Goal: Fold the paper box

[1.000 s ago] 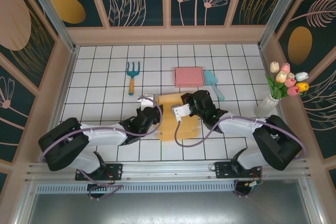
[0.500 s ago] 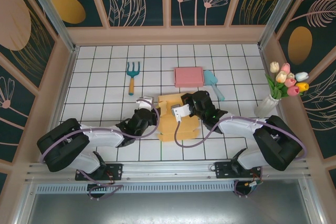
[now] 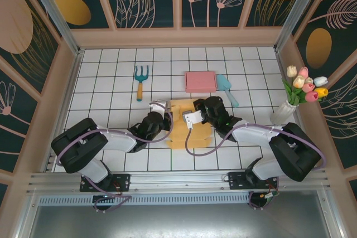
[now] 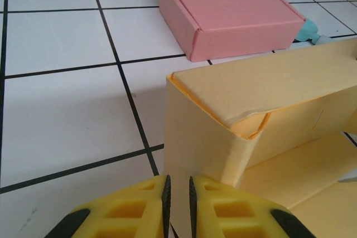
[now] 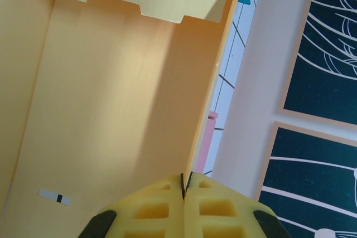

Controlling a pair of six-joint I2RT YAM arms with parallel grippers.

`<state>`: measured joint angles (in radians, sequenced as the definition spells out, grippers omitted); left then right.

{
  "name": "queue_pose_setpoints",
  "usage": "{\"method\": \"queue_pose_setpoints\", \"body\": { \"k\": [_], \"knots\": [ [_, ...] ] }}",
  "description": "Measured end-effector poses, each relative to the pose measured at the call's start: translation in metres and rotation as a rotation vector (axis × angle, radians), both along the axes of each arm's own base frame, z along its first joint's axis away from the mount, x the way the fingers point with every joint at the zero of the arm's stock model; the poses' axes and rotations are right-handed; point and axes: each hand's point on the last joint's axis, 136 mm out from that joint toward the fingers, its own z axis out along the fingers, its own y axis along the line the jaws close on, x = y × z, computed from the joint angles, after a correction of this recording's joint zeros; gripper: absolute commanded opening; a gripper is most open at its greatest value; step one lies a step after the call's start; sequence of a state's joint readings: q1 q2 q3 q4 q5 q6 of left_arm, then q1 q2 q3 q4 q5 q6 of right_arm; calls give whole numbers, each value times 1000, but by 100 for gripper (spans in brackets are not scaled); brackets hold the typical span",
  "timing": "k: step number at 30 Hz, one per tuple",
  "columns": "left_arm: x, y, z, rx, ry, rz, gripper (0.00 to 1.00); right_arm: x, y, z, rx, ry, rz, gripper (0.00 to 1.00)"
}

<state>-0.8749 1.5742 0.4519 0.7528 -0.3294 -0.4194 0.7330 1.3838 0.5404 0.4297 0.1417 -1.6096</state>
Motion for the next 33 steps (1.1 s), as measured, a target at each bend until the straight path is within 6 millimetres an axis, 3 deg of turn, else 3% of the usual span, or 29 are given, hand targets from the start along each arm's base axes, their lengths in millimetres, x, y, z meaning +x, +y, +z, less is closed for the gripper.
{"method": "queue_pose_setpoints", "body": {
  "k": [9,13,17,21,25,28,33],
  "knots": [
    [-1,4,0,-2,7,-4,32,0,-2,-1,-7,2,-8,0],
    [-4,13,8,-8,4,-7,44,1,-2,-1,-7,2,-8,0],
    [-4,35,15,-13,-13,12,58,1,-2,-1,-7,1,-8,0],
    [-20,59,7,-4,-32,-1,65,-2,-2,0,-2,-5,0,0],
    [-48,69,-7,-17,-67,-88,69,-13,5,2,14,-8,59,0],
    [-65,64,-15,-19,-71,-183,71,-27,15,3,25,-12,135,0],
    [-74,45,-1,-55,-141,-314,73,-44,31,3,36,-13,232,0]
  ]
}}
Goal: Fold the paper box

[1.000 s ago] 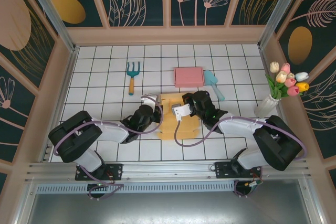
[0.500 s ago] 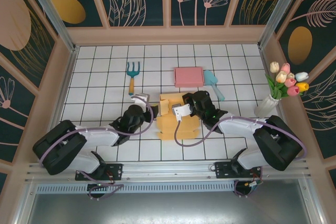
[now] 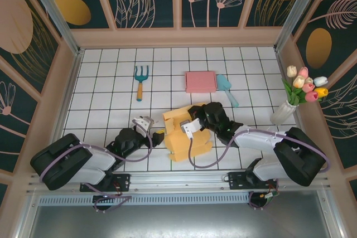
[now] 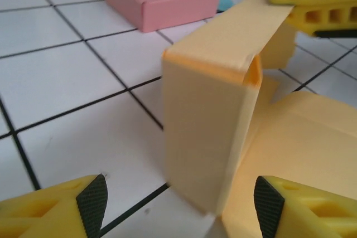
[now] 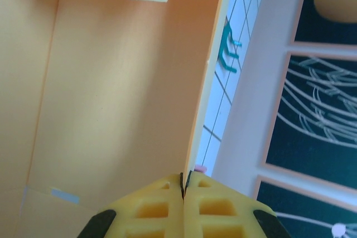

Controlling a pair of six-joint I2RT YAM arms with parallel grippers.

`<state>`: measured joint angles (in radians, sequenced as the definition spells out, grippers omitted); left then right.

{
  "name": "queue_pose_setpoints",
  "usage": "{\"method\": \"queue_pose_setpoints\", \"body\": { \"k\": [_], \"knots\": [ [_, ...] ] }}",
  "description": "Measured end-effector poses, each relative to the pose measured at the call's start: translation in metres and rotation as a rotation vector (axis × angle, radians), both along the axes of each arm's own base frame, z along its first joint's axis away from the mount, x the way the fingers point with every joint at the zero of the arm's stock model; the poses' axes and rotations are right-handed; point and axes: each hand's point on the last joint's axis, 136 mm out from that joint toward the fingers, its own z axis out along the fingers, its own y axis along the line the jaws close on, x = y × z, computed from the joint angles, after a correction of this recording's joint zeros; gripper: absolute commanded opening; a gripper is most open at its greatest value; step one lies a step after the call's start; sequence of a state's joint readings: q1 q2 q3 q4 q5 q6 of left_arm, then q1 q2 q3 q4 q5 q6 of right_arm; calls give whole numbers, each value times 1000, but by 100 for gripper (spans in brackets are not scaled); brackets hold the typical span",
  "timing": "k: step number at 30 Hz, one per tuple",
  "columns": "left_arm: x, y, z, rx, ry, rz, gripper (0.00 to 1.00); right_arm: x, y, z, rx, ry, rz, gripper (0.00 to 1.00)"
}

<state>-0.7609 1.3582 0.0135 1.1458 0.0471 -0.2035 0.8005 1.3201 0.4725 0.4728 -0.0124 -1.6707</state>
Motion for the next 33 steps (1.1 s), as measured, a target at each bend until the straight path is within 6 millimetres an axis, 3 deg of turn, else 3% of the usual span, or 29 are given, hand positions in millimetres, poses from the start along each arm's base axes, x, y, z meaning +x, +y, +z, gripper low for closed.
{"method": "queue_pose_setpoints", "body": {
  "k": [5,22,33],
  "knots": [
    [0,-7,18,-30,-89,-41,87,-9,8,0,10,5,51,0],
    [-11,-17,-10,38,-63,-139,85,-14,10,-1,11,24,77,0],
    [9,-33,-3,54,-107,-142,85,-14,10,-1,5,30,77,0]
  ]
}}
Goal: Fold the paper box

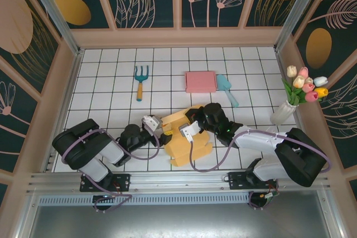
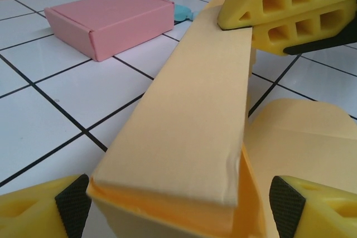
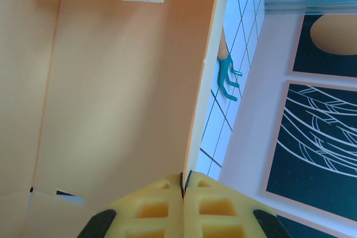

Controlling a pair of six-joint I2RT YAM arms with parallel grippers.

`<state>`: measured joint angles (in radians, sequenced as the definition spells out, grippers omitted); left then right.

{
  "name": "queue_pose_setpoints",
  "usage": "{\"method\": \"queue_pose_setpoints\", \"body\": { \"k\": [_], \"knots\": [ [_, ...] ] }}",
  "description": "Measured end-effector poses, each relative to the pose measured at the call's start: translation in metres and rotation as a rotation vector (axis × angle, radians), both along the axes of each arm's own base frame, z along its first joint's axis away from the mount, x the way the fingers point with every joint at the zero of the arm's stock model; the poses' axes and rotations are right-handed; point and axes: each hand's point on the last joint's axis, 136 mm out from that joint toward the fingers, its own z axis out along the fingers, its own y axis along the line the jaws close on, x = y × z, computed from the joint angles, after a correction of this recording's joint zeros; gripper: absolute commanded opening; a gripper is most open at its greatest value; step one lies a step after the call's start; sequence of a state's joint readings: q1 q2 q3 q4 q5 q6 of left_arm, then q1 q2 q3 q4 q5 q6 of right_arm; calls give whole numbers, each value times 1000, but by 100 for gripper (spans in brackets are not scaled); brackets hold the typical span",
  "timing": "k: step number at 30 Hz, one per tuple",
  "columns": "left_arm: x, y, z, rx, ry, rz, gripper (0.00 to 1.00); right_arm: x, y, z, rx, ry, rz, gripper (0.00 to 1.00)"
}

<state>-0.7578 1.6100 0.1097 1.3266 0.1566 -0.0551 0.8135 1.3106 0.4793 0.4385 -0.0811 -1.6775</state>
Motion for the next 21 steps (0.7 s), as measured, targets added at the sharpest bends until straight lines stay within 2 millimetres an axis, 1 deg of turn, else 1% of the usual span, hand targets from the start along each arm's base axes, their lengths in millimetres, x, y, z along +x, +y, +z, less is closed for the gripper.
{"method": "queue_pose_setpoints", "body": {
  "k": [6,14,17,20,21],
  "knots": [
    [3,-3,-1,11,-2,-3,83,0,0,0,-5,4,0,0],
    [6,-6,-2,24,1,-7,72,0,0,-1,-8,7,-1,0],
    [7,-8,-2,28,-1,-13,62,1,1,0,-9,7,-1,0],
    [7,-11,-3,32,4,-25,45,2,1,-1,-11,7,-4,0],
    [8,-11,-3,32,10,-23,44,2,0,-1,-12,7,-6,0]
  ]
}}
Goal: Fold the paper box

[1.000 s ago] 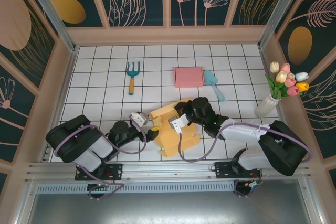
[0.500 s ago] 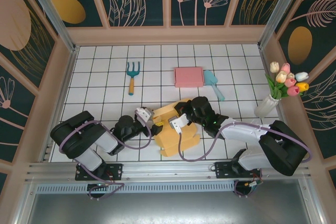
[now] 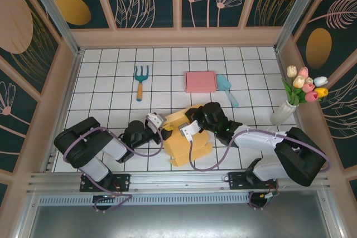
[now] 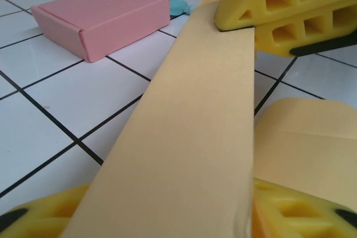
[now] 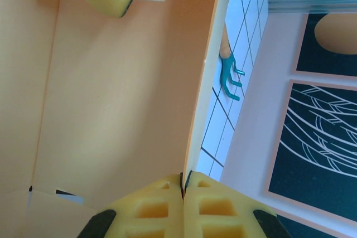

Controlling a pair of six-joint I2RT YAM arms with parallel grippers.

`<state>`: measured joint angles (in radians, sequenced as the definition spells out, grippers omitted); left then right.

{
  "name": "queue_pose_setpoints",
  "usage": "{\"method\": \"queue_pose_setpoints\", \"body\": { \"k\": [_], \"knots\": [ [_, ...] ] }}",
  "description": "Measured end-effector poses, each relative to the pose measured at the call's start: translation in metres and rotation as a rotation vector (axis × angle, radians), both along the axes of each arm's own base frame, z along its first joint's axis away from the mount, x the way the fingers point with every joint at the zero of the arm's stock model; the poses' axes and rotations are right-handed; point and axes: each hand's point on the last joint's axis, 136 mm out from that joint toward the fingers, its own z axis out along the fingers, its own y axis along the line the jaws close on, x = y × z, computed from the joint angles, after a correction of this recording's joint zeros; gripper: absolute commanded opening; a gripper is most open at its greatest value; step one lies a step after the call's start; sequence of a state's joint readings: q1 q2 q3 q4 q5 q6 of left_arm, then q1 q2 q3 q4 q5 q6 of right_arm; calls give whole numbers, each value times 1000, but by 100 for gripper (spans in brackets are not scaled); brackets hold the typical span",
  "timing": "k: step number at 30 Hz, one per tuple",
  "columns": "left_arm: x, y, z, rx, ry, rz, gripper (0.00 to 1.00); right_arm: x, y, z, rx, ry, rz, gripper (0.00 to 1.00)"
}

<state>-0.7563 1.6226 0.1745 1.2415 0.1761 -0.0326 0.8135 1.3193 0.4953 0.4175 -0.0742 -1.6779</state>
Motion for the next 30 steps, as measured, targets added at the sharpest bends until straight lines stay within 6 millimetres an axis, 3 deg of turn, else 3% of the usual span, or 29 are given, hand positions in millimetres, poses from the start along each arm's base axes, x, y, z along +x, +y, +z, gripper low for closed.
{"method": "queue_pose_setpoints", "body": {
  "k": [9,13,18,21,26,30],
  "knots": [
    [15,-3,1,-9,33,47,45,4,-3,-1,-13,-8,-29,0],
    [28,-3,0,-6,50,99,38,7,-6,-2,-21,-14,-47,0],
    [42,-3,-2,7,63,159,39,11,-8,-2,-29,-20,-66,0],
    [44,-4,-5,15,78,172,43,12,-8,-2,-30,-20,-70,0],
    [42,-7,-9,14,120,162,70,12,-6,-3,-28,-17,-68,0],
    [34,-4,0,-18,127,148,77,13,-7,-3,-23,-13,-73,0]
  ]
}}
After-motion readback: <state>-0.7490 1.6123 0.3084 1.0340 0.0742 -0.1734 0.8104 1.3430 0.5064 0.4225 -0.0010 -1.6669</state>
